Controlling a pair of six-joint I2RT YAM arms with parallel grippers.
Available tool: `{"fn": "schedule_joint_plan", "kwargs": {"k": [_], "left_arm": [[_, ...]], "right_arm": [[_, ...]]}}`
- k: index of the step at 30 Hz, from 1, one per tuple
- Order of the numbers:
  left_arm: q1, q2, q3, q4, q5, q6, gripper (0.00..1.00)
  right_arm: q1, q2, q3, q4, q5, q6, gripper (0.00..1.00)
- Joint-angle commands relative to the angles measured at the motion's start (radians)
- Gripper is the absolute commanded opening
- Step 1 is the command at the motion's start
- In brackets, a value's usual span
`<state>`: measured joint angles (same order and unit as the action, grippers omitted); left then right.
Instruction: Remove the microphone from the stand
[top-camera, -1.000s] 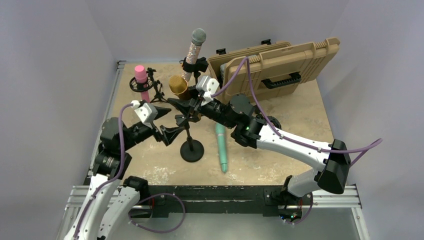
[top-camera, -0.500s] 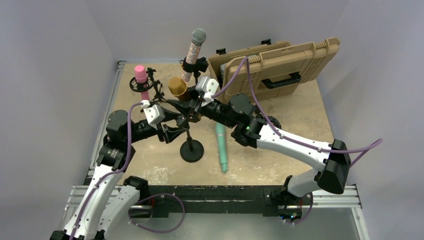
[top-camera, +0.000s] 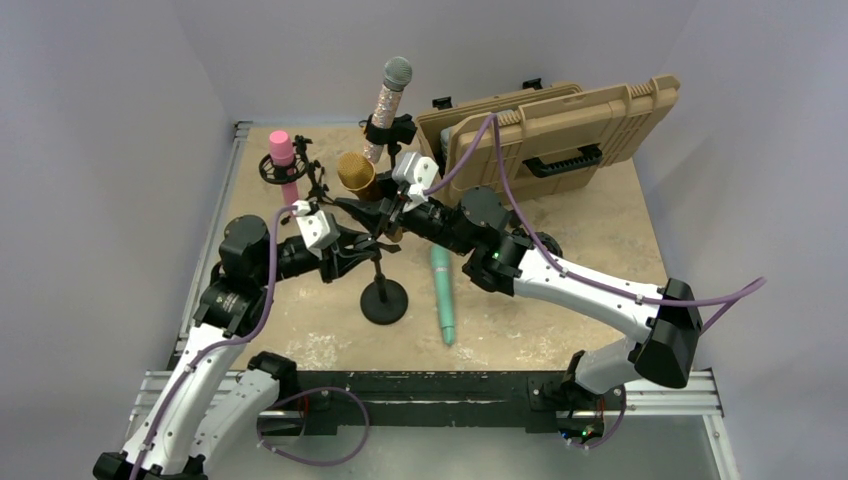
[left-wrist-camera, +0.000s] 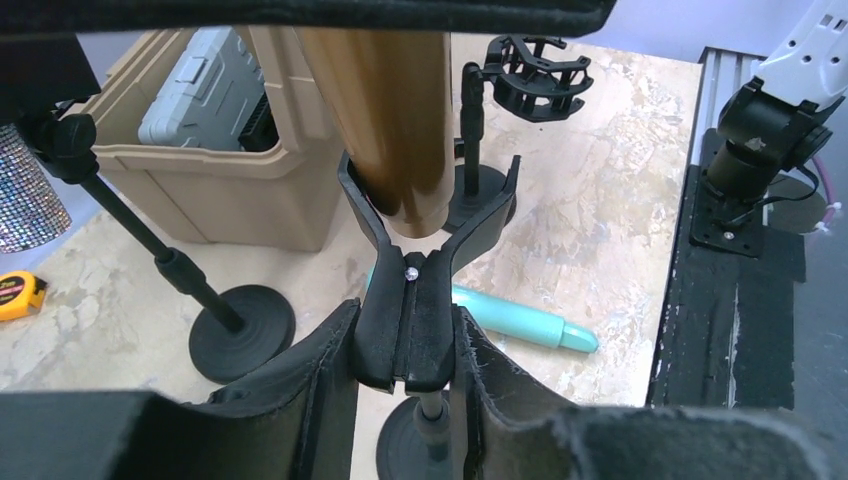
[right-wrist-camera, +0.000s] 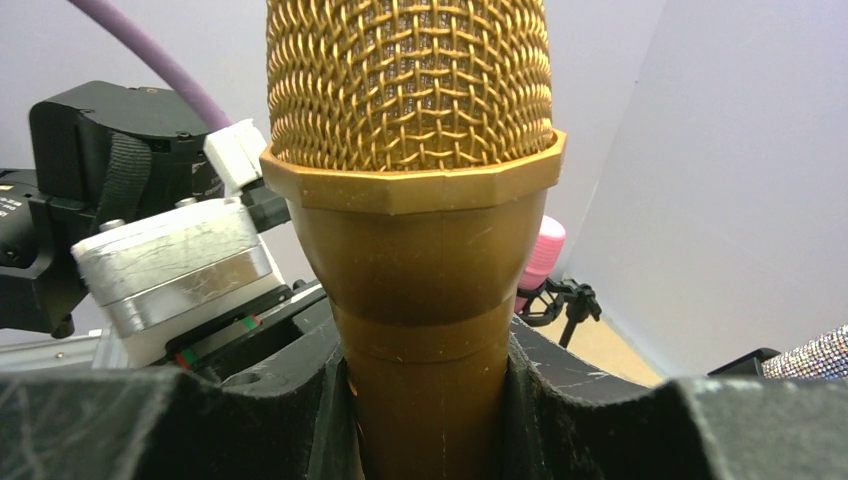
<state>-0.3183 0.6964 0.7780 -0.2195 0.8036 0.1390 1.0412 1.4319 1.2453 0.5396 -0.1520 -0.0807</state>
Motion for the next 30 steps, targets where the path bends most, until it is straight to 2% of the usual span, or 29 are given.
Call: {"fn": "schedule_joint_plan", "kwargs": {"k": [1, 4, 8, 12, 18, 20, 24, 30], "left_arm": [[-0.029, -0.026, 0.016, -0.067, -0.053, 0.059, 0.0], [-0.042, -0.041, 0.012, -0.084, -0.099, 0.068, 0.0], [-0.047, -0.055, 0.007, -0.09, -0.126, 0.064, 0.0], [-0.05, -0.068, 0.0, -0.079, -0.126, 0.054, 0.0], [-0.051, -0.062, 0.009, -0.072, -0.154, 0.019, 0.0], [-0.051, -0.056, 0.013, -0.072, -0.158, 0.001, 0.09], [-0.051, -0.069, 0.013, -0.054, -0.162, -0.024, 0.19], [-0.053, -0.073, 0.01, -0.037, -0.187, -0.068, 0.51]], "right_arm": [[-0.001, -0.035, 0.034, 0.056, 0.046, 0.016, 0.16], [-0.001, -0.061, 0.041, 0.041, 0.077, 0.019, 0.07], [-0.001, -0.139, 0.011, 0.006, 0.084, 0.023, 0.0], [-0.001, -0.227, -0.059, -0.061, 0.14, 0.07, 0.0], [0.001, -0.307, -0.183, -0.191, 0.187, 0.311, 0.0], [0.002, -0.326, -0.246, -0.203, 0.156, 0.405, 0.0], [0.019, -0.354, -0.383, -0.197, 0.127, 0.569, 0.0], [0.028, -0.349, -0.51, -0.156, 0.115, 0.726, 0.0]]}}
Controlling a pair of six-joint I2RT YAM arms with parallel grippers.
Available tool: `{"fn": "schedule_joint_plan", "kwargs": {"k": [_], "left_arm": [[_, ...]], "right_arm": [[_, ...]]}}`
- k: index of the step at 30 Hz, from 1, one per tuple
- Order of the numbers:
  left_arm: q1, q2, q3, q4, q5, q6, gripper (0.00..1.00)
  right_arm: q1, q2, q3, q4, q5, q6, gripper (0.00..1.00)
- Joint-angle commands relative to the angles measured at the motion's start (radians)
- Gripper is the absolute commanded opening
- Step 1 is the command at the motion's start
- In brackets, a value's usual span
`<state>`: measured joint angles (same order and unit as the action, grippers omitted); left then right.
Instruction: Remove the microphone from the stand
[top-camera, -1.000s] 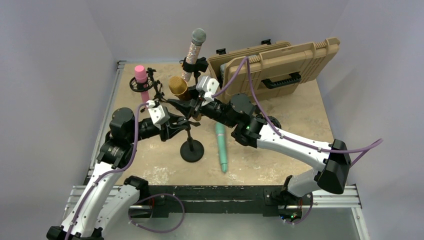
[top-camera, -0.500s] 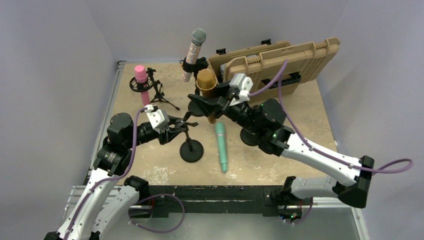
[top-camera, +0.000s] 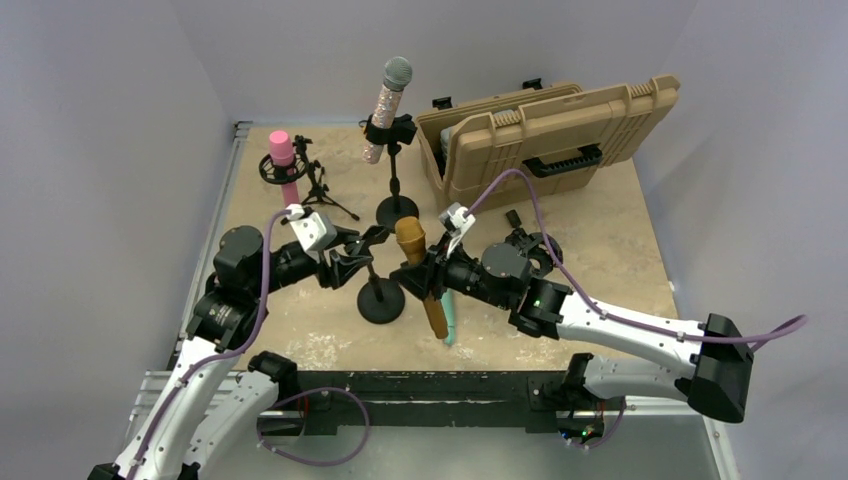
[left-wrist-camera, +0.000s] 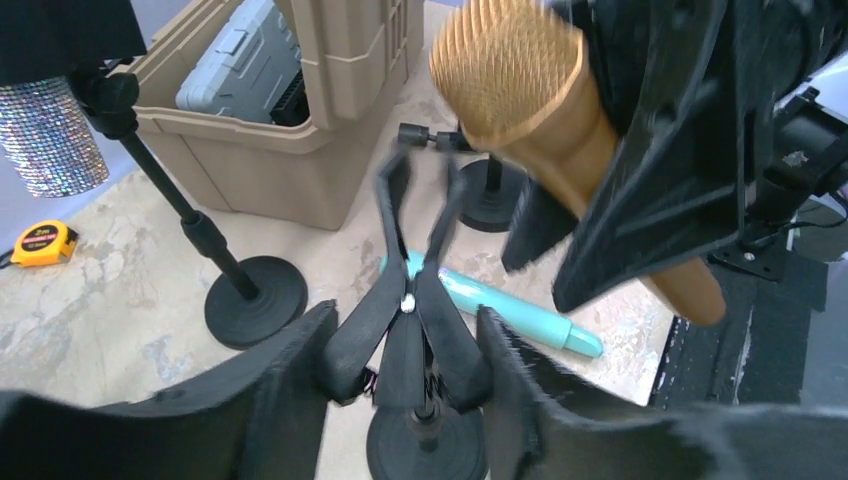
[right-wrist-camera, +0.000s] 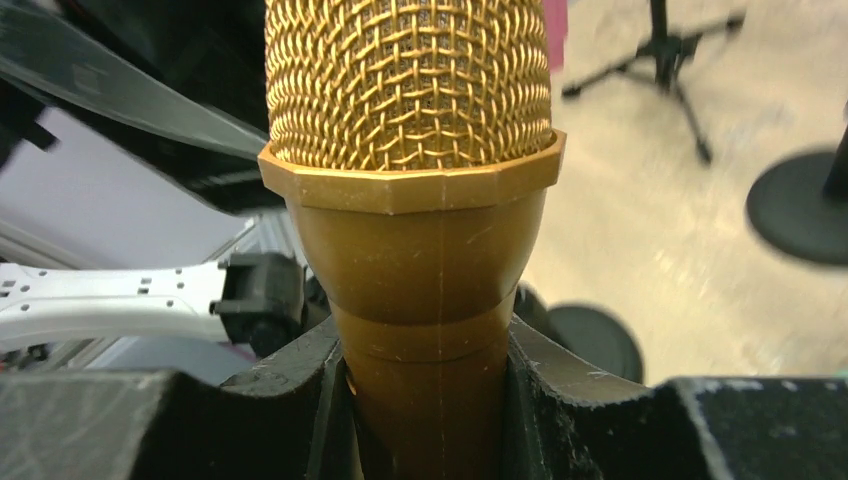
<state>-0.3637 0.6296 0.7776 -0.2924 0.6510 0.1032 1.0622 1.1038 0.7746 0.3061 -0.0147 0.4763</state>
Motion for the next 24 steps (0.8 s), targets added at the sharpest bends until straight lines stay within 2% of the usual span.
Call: {"fn": "schedule_joint_plan", "kwargs": {"k": [1, 8, 12, 16, 24], "left_arm": [[-0.007, -0.008, 0.011, 0.037, -0.04, -0.034, 0.57], [-0.007, -0.026, 0.008, 0.048, -0.025, -0.052, 0.67], [-0.009, -0.05, 0.005, 0.052, -0.033, -0.056, 0.74], [-0.012, -0.067, 0.003, 0.061, -0.05, -0.065, 0.78], [-0.018, -0.083, 0.051, -0.025, -0.248, -0.071, 0.79]], "right_arm": [[0.007, -0.014, -0.06, 0.103, -0.037, 0.192, 0.0], [0.006, 0.124, -0.146, 0.225, -0.05, 0.353, 0.0], [0.004, 0.22, -0.144, 0.2, -0.004, 0.432, 0.0], [-0.02, 0.282, -0.118, 0.173, 0.072, 0.444, 0.02], [-0.074, 0.452, -0.07, 0.141, 0.226, 0.509, 0.04]]}}
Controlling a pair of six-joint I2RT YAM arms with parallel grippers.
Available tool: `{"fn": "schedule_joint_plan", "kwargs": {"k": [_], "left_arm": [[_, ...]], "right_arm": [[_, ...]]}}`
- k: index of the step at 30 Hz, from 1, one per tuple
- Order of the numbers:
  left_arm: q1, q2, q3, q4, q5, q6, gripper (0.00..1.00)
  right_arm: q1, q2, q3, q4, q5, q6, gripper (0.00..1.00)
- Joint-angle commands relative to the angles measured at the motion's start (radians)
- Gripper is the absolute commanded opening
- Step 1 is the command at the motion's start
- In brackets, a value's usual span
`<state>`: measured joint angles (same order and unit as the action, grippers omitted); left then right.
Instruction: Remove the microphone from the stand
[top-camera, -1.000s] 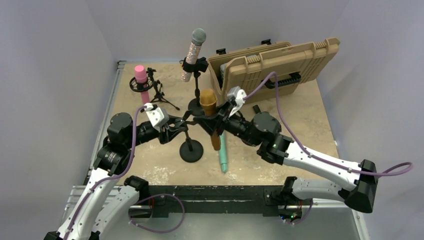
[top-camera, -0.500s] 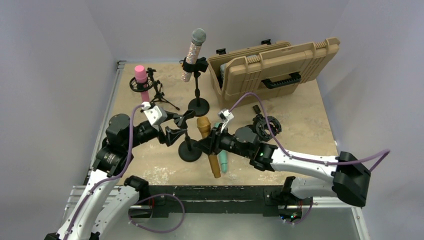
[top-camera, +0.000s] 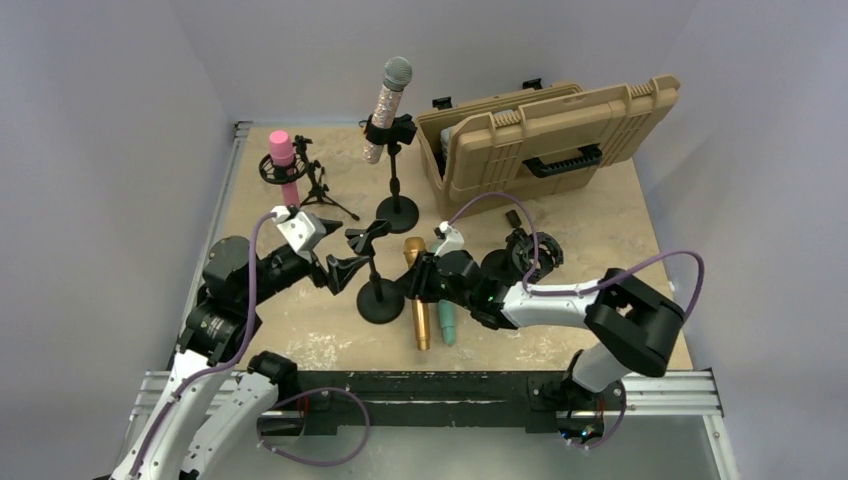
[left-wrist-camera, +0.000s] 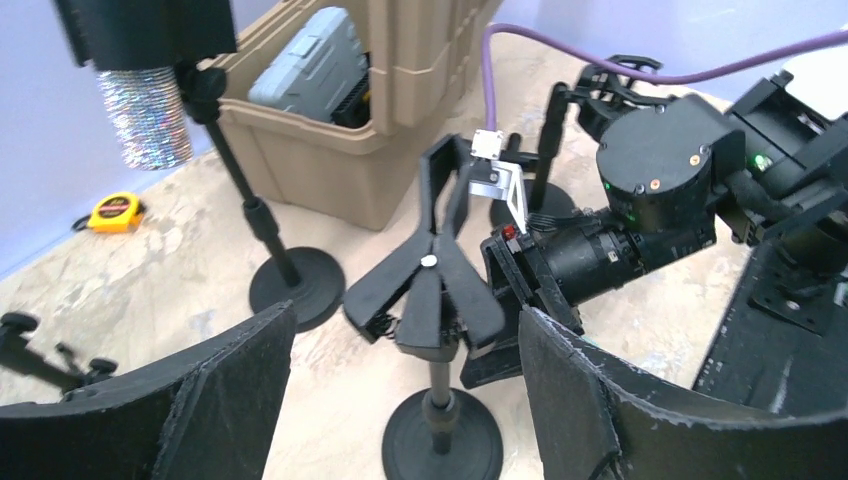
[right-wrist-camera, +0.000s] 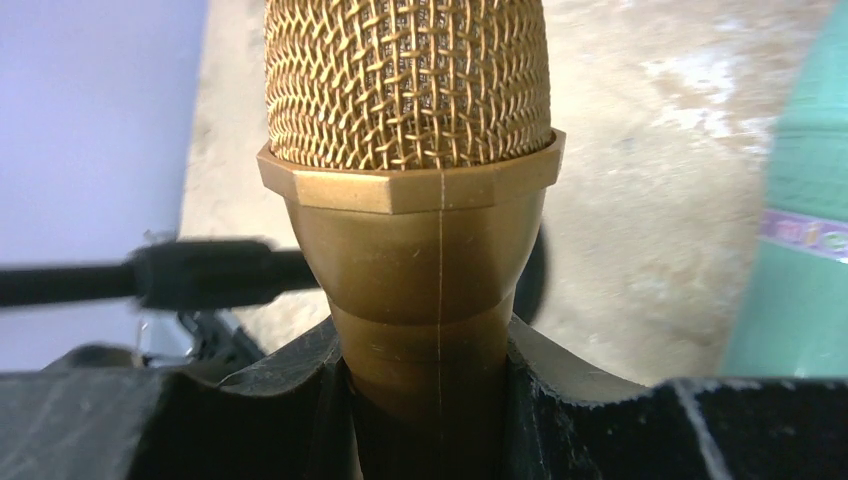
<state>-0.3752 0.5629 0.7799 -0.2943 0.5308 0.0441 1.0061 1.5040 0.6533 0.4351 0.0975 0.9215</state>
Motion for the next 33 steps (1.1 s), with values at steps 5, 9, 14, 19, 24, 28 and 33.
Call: {"fn": "schedule_joint_plan", "kwargs": {"k": [5, 9, 14, 19, 24, 28, 33], "left_arm": [[-0.01, -0.042, 0.043, -0.024, -0.155, -0.015, 0.77], [-0.014, -0.038, 0.048, -0.032, -0.154, -0.014, 0.75], [-0.017, -0.044, 0.05, -0.037, -0.162, -0.012, 0.75], [-0.023, -0.044, 0.051, -0.042, -0.167, -0.01, 0.75], [-0.025, -0.038, 0.058, -0.055, -0.161, -0.004, 0.74], [-0.026, -0.041, 0.062, -0.062, -0.152, -0.001, 0.73], [-0.027, -0.042, 0.059, -0.042, -0.112, -0.022, 0.74]], "right_arm": [[-0.02, 0.079, 0.062, 0.064, 0.146, 0.066, 0.06], [-0.021, 0.134, 0.087, 0.073, 0.142, 0.049, 0.17], [-0.021, 0.177, 0.075, 0.096, 0.147, 0.043, 0.31], [-0.021, 0.191, 0.081, 0.082, 0.181, 0.041, 0.34], [-0.021, 0.193, 0.079, 0.086, 0.186, 0.035, 0.53], [-0.021, 0.17, 0.066, 0.095, 0.188, 0.031, 0.61], [-0.019, 0.114, 0.066, 0.08, 0.228, 0.008, 0.62]]}}
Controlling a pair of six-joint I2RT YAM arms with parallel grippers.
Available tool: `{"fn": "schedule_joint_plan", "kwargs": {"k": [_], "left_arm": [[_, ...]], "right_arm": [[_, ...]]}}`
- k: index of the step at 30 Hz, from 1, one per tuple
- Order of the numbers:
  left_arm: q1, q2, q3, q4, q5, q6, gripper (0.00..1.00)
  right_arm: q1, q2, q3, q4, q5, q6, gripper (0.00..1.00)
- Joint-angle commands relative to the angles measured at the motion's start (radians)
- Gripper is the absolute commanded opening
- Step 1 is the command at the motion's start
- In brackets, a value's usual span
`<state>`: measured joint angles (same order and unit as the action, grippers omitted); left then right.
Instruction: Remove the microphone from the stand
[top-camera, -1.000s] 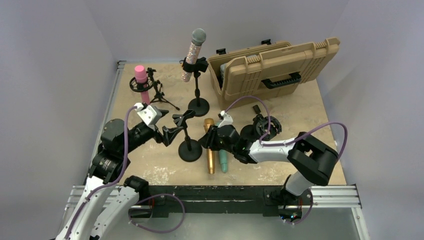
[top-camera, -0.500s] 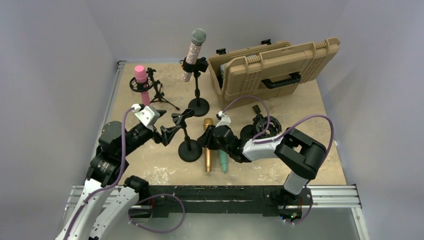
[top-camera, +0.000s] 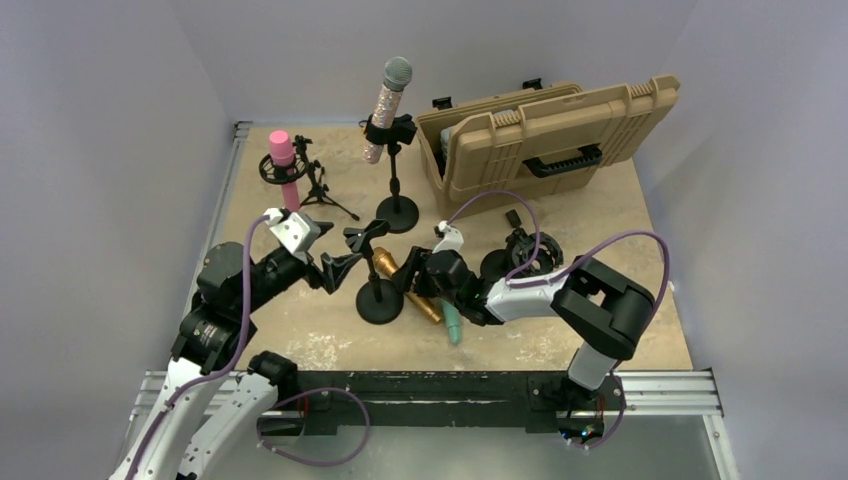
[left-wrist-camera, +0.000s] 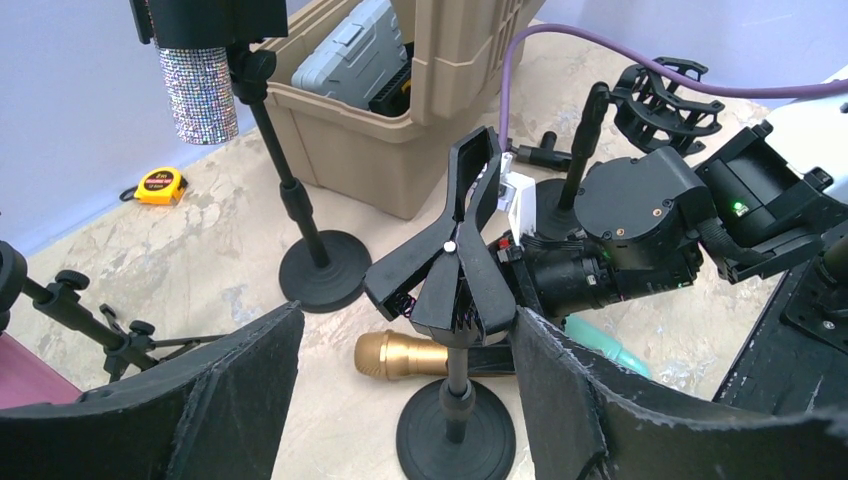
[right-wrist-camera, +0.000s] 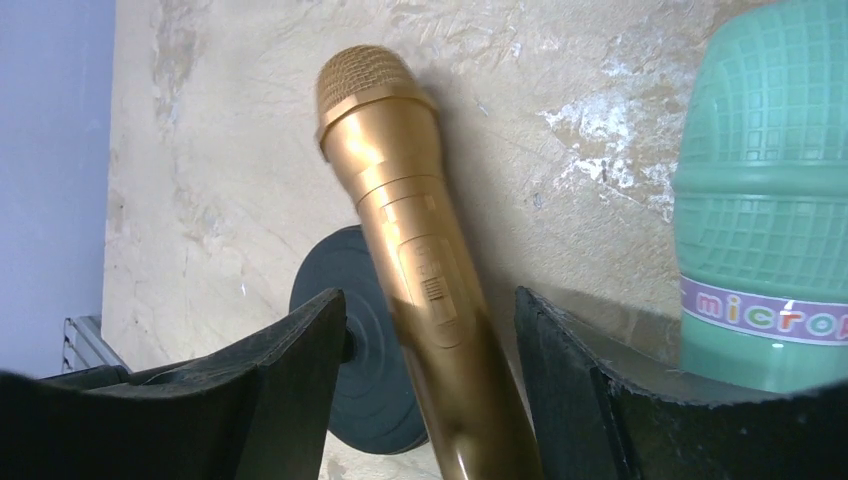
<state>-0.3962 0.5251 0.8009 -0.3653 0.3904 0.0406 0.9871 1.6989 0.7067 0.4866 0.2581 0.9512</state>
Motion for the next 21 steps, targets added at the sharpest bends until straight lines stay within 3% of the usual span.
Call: {"fn": "schedule_joint_plan", "kwargs": {"k": [1, 5, 9, 15, 18, 21], "left_arm": [[-0.005, -0.002, 0.04, 0.035, 0.042, -0.028, 0.75], [-0.006, 0.024, 0.078, 0.038, 0.067, -0.117, 0.77], [-0.004, 0.07, 0.165, -0.039, -0.003, -0.214, 0.78], [-0.003, 0.177, 0.319, -0.205, -0.053, -0.365, 0.67], [0.017, 0.235, 0.358, -0.23, 0.025, -0.446, 0.59], [0.115, 0.261, 0.31, -0.117, 0.212, -0.55, 0.54]], "right_arm": [[0.0, -0.095, 0.014, 0.031, 0.071, -0.035, 0.62], [0.001, -0.157, 0.027, 0.018, 0.076, -0.085, 0.62], [0.011, -0.249, 0.029, 0.031, 0.072, -0.154, 0.62], [0.013, -0.387, -0.013, 0.11, -0.017, -0.241, 0.67], [0.012, -0.419, -0.025, 0.138, -0.058, -0.265, 0.68], [0.012, -0.431, -0.039, 0.161, -0.083, -0.271, 0.68]]}}
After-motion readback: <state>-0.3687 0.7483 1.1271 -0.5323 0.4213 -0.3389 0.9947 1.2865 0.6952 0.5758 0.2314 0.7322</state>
